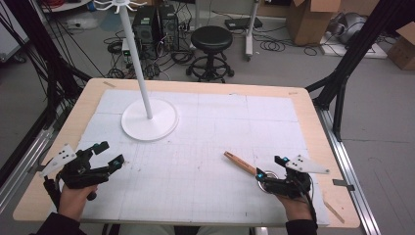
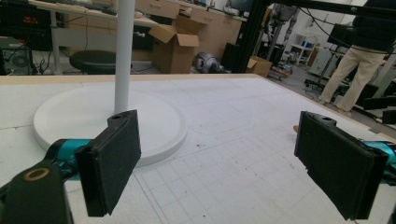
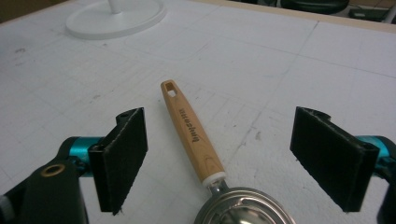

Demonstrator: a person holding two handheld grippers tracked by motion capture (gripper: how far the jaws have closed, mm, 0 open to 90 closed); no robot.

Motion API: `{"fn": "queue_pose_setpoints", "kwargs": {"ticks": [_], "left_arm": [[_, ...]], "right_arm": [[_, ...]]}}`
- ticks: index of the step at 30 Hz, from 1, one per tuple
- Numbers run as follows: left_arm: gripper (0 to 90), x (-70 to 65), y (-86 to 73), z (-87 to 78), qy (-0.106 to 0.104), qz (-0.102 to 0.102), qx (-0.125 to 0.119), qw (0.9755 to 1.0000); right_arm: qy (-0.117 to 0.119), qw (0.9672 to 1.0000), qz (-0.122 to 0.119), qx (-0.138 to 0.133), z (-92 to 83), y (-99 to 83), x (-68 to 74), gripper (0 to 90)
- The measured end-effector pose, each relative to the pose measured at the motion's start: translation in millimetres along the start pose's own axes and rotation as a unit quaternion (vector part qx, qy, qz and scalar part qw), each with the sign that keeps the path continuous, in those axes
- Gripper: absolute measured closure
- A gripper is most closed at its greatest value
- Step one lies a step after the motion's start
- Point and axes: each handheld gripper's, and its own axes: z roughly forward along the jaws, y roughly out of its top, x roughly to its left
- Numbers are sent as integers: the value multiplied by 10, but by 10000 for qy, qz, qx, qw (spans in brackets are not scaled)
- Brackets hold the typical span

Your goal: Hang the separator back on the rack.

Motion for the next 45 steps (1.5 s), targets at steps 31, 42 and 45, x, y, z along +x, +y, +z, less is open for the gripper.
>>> {"fn": "queue_pose_setpoints", "kwargs": {"ticks": [31, 42, 45], "left_arm": [[149, -17, -18, 13, 16, 28, 80, 10000], [150, -24, -22, 15, 9, 64, 112, 9999], [150, -24, -24, 15, 7, 76, 127, 9999]], "right_arm": [[851, 9837, -861, 1332, 732, 46, -88, 463], [874, 9779, -1034, 1592, 828, 28, -76, 558], [878, 9775, -1030, 1616, 823, 31, -73, 603]]}}
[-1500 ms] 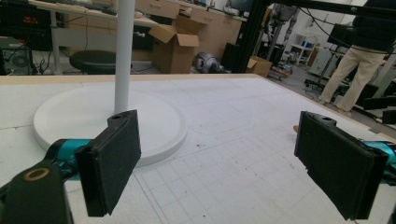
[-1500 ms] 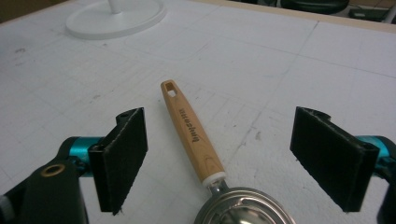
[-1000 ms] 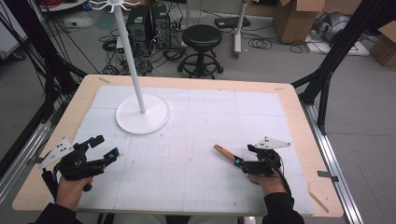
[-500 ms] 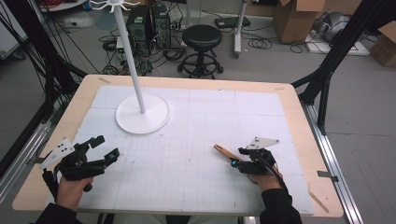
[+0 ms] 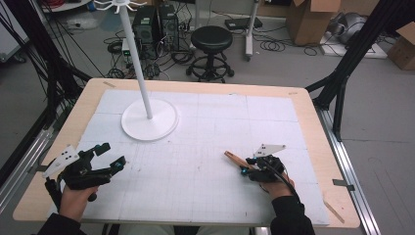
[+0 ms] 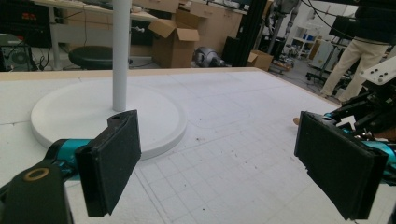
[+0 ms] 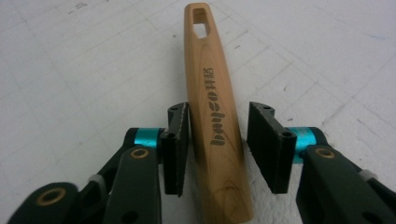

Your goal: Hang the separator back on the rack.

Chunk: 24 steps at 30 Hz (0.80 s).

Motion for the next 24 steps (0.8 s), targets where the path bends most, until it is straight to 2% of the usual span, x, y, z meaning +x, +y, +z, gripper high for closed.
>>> {"fn": "queue_pose_setpoints", "kwargs": {"ticks": [3, 17, 20, 24], "left_arm": [[149, -2, -2, 5, 5, 0, 0, 10000], [150, -5, -5, 10, -5, 0, 16, 10000], [150, -6, -5, 10, -5, -1, 17, 10000], [150, -6, -5, 11, -1, 12, 21, 10000]], "right_arm": [[3, 10000, 2, -9, -3, -2, -9, 644], [-46, 9998, 193, 41, -11, 6, 3, 664], [36, 9995, 310, -87, -51, 3, -9, 676], [31, 9992, 368, -163, -90, 10, -14, 682]]}}
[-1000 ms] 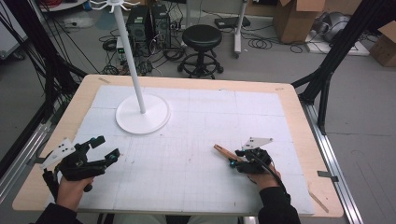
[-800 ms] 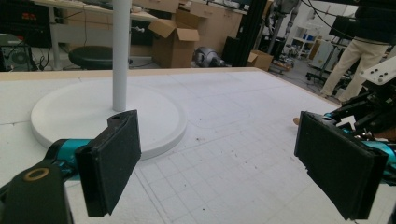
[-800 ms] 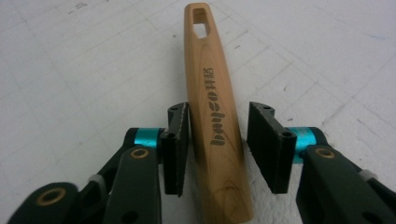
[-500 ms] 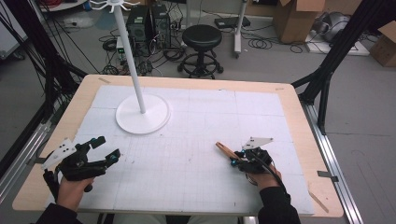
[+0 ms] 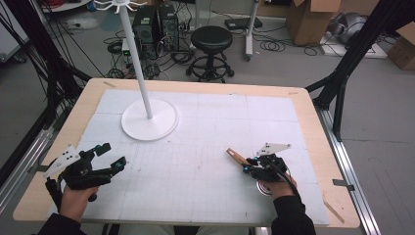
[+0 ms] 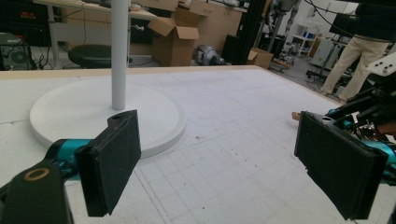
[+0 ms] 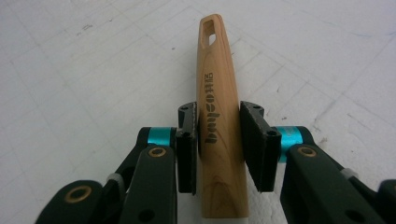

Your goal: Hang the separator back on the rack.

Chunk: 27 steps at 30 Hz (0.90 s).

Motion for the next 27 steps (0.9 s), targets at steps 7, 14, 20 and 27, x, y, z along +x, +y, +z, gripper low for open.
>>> {"fn": "queue_pose_setpoints", "kwargs": {"ticks": [7, 14, 20, 27], "left_arm": [[150, 1, 0, 0, -3, -4, 2, 10000], [150, 4, 4, -10, 9, -6, -9, 10000], [150, 0, 1, -1, -2, -16, -3, 10000], [150, 3, 3, -5, 8, -11, -16, 10000]], "right_arm": [[-117, 9994, -170, 270, 69, 3, 13, 668], [-325, 9988, -200, 294, 71, 3, 20, 560], [-440, 9984, -244, 256, 97, 16, 20, 461], [-591, 9973, -270, 327, 203, 140, 72, 535]]}}
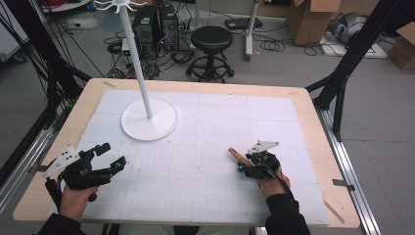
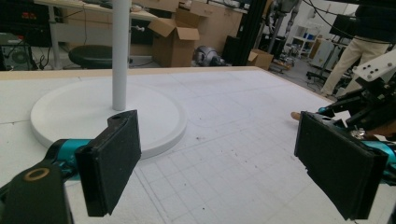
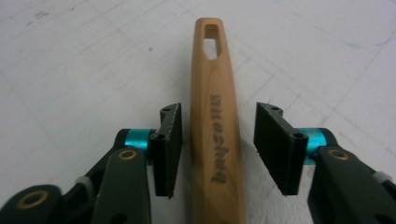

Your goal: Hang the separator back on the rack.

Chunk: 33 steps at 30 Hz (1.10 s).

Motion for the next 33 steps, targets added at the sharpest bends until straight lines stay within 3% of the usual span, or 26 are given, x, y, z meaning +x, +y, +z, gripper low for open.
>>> {"fn": "queue_pose_setpoints", "kwargs": {"ticks": [4, 5, 14, 18, 22, 26, 27, 29, 32, 33], "left_arm": [[150, -1, -1, 0, -14, 13, 5, 10000], [150, -2, -2, 0, -18, 4, 4, 10000], [150, -1, -1, -2, -15, 21, 16, 10000], [150, 1, 1, -4, -24, 16, 16, 10000], [150, -4, 4, -6, -25, -13, -22, 10000], [150, -23, 24, -11, -72, 39, -26, 10000], [152, -23, 24, -11, -72, 39, -26, 10000], [153, -31, 31, -10, -123, 51, -23, 9999], [154, -50, 50, -12, -184, 69, -47, 9998], [154, -60, 59, -14, -205, 82, -60, 9997]], "right_arm": [[-29, 10000, -73, 22, 40, 53, 26, 590], [1, 10000, -39, 56, 54, 74, 43, 649], [-22, 10000, -52, 66, 51, 81, 56, 669], [156, 9998, -78, 4, 23, 78, 82, 672], [399, 9988, -39, -278, -60, 92, 104, 672], [679, 9948, 98, -758, -228, 100, 112, 672], [679, 9948, 98, -758, -228, 100, 112, 672], [839, 9903, 175, -1093, -339, 114, 129, 673], [904, 9879, 156, -1252, -402, 134, 158, 673], [967, 9852, 121, -1409, -449, 162, 192, 673]]}}
